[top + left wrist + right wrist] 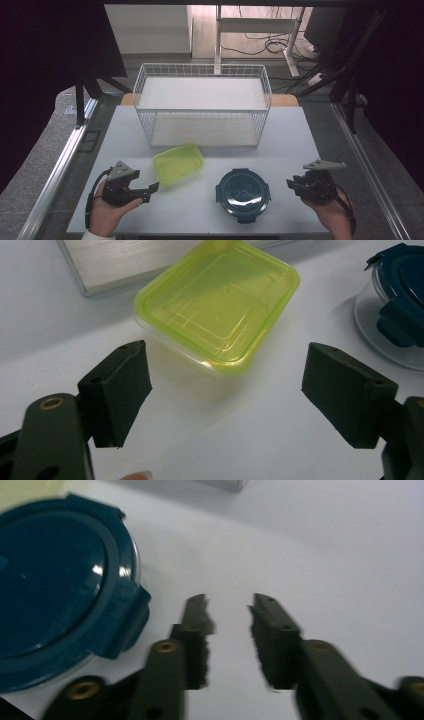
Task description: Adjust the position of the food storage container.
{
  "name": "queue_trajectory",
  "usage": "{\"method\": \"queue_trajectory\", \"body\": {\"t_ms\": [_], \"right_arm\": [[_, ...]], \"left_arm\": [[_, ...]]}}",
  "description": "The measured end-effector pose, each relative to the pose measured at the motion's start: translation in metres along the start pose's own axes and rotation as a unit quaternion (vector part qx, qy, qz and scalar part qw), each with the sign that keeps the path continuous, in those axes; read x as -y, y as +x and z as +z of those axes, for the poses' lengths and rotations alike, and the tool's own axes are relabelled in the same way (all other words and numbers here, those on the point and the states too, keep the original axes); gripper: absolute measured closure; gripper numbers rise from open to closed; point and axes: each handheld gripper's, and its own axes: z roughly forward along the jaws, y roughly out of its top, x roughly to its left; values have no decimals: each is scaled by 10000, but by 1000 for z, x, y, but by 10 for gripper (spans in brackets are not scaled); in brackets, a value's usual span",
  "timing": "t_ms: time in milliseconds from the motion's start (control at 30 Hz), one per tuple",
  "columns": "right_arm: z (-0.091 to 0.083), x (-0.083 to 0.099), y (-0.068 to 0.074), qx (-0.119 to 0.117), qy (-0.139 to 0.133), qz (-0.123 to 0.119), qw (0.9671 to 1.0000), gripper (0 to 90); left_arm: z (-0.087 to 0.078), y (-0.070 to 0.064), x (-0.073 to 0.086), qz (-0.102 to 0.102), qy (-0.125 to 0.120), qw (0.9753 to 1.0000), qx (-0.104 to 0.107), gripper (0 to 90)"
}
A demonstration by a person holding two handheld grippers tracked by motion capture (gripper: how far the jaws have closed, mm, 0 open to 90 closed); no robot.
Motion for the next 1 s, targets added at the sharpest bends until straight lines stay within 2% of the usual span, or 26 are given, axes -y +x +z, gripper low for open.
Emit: {"method": "queue_trajectory", "body": {"t_ms": [67, 167, 267, 533, 733, 800, 867, 1000], "right_arm": [[3, 0, 2, 70, 189, -37, 9998, 805], [10, 0, 5, 166, 451, -158, 9987, 875], [18, 0, 9, 128, 572, -247, 9980, 888], [44, -1, 24, -89, 914, -423, 9949, 891], [53, -2, 34, -195, 1030, -544, 9930, 892], [55, -2, 37, -427, 993, -555, 9926, 892], [56, -3, 39, -351, 992, -626, 9925, 893], [56, -2, 37, -407, 954, -644, 9925, 894]], "left_arm": [[1, -1, 0, 11, 32, 10000, 13, 190], [4, -3, 0, 33, 105, 9999, 8, 189], [7, -4, 1, 45, 194, 9998, -62, 190], [11, -7, 2, 59, 233, 9997, 22, 185], [11, -7, 2, 29, 228, 9997, 16, 178], [11, -7, 2, 11, 230, 9997, 8, 174], [11, -7, 2, 9, 234, 9997, 7, 169], [13, -7, 2, 15, 258, 9997, 13, 165]]}}
